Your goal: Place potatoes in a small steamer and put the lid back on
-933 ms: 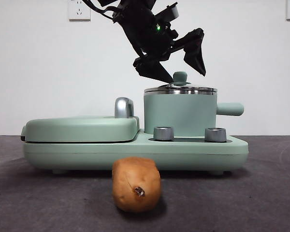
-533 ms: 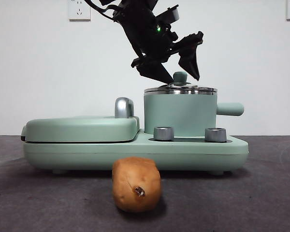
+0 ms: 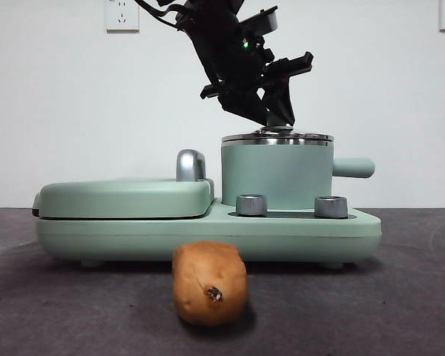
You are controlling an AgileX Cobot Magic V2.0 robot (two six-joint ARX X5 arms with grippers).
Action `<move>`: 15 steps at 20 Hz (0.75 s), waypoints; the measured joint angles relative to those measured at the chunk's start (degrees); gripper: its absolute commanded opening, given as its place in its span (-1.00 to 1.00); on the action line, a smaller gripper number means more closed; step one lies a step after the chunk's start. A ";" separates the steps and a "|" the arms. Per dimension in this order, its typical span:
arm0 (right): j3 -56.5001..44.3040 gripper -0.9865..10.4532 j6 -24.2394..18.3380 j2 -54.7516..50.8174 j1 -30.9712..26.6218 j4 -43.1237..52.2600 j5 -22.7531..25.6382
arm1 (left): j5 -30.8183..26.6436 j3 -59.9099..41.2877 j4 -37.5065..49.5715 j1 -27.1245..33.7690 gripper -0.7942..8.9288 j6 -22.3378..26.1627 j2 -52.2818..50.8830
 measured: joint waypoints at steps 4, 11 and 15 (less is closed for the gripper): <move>0.00 -0.05 0.00 0.00 0.00 0.00 0.00 | -0.20 1.46 -2.67 -0.02 -0.73 0.39 0.00; 0.00 -0.05 0.00 0.00 0.55 0.00 4.87 | -0.17 17.25 -23.41 -0.04 -0.73 0.42 0.04; 0.87 -0.05 1.68 0.94 6.19 -0.39 9.27 | -0.17 23.58 -30.84 -0.04 -0.73 0.59 -0.33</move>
